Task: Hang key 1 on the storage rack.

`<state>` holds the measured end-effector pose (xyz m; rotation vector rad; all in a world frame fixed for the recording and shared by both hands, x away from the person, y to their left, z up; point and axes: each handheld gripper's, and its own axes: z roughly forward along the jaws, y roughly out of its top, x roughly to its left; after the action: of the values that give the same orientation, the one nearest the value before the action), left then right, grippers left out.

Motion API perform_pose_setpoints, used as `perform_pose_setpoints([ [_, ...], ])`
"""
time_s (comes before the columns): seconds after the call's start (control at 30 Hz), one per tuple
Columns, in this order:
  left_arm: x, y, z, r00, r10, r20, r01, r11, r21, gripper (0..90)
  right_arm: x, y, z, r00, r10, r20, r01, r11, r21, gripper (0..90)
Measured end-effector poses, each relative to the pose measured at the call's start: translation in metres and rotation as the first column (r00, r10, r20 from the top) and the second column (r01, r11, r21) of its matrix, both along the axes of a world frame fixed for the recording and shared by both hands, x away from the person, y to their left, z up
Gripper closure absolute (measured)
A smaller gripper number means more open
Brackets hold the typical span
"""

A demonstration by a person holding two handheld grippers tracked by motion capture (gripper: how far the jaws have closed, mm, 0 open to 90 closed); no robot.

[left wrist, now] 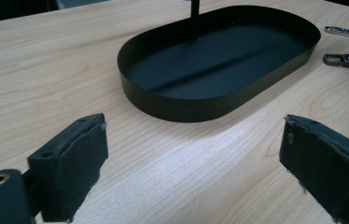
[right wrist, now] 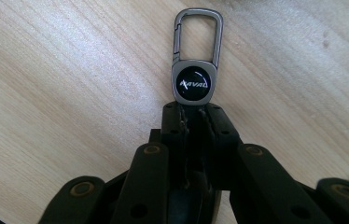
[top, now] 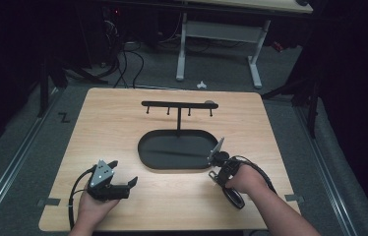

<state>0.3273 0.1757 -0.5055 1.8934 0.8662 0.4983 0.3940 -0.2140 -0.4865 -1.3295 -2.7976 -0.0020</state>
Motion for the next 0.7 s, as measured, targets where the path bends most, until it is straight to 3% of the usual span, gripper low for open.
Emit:
perform_pose_setpoints([
  [0.27, 0.000, -0.001, -0.003, 1.0000, 0.002, 0.000, -0.002, 0.9999, 0.016, 10.7, -0.008, -0.001, 0.031, 0.9985, 0.020, 0.052, -0.023, 0.9988, 0.043, 80.8],
  [0.4, 0.000, -0.001, -0.003, 1.0000, 0.001, 0.001, -0.001, 0.9999, 0.017, 11.2, -0.012, 0.002, 0.056, 0.9964, -0.013, 0.083, 0.009, 0.9984, 0.056, 80.8],
  [0.5, 0.000, -0.001, -0.004, 1.0000, -0.001, 0.000, 0.001, 0.9998, 0.019, 11.5, -0.010, 0.002, 0.071, 0.9921, 0.015, 0.124, -0.024, 0.9971, 0.072, 80.9],
  [0.6, 0.000, -0.001, -0.004, 1.0000, -0.002, 0.000, 0.002, 0.9998, 0.022, 11.6, -0.009, 0.005, 0.085, 0.9883, -0.013, 0.152, 0.000, 0.9962, 0.087, 80.9],
  [0.7, 0.000, -0.001, -0.004, 1.0000, -0.003, -0.002, 0.003, 0.9997, 0.024, 12.0, -0.005, 0.008, 0.094, 0.9846, -0.005, 0.175, -0.014, 0.9942, 0.106, 80.8],
])
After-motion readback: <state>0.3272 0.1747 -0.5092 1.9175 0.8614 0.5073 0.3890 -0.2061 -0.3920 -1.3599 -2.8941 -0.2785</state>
